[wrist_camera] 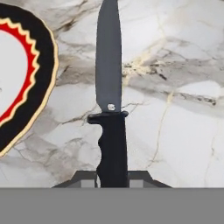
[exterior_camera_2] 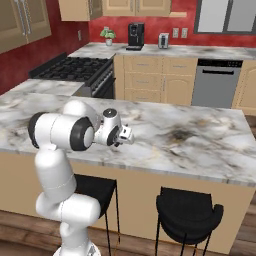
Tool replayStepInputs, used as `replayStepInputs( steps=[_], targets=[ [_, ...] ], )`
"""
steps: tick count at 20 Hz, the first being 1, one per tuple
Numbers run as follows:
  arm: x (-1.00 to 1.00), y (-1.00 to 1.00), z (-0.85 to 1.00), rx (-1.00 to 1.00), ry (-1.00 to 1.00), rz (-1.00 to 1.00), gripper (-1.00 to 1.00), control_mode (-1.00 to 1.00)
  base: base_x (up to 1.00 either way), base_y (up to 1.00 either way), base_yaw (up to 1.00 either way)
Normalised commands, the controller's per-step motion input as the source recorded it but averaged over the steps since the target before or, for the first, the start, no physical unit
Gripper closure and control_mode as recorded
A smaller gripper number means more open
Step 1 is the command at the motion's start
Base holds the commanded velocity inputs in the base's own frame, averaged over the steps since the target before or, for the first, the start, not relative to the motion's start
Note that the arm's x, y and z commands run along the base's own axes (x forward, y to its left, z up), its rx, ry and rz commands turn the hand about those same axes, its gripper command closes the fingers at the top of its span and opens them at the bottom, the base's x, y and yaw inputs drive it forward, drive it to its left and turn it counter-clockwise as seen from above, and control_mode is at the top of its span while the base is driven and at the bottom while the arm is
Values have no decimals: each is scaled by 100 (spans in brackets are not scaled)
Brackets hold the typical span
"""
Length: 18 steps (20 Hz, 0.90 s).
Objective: Retrieve the butter from the fridge and place it on a plate on the dining table. Then retrieve the butter knife by the fridge and place it near the plate.
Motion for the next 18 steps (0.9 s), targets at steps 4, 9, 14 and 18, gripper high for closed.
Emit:
replayStepInputs(
  steps=[4, 9, 14, 18],
  targets=[
    [29, 21, -19, 0, 0, -1, 100, -100, 0, 0, 0],
    [27, 12, -21, 0, 0, -1, 100, -100, 0, 0, 0],
    [29, 0, -41, 0, 0, 0, 100, -100, 0, 0, 0],
    [33, 0, -30, 1, 0, 0, 100, -100, 0, 0, 0]
  ],
)
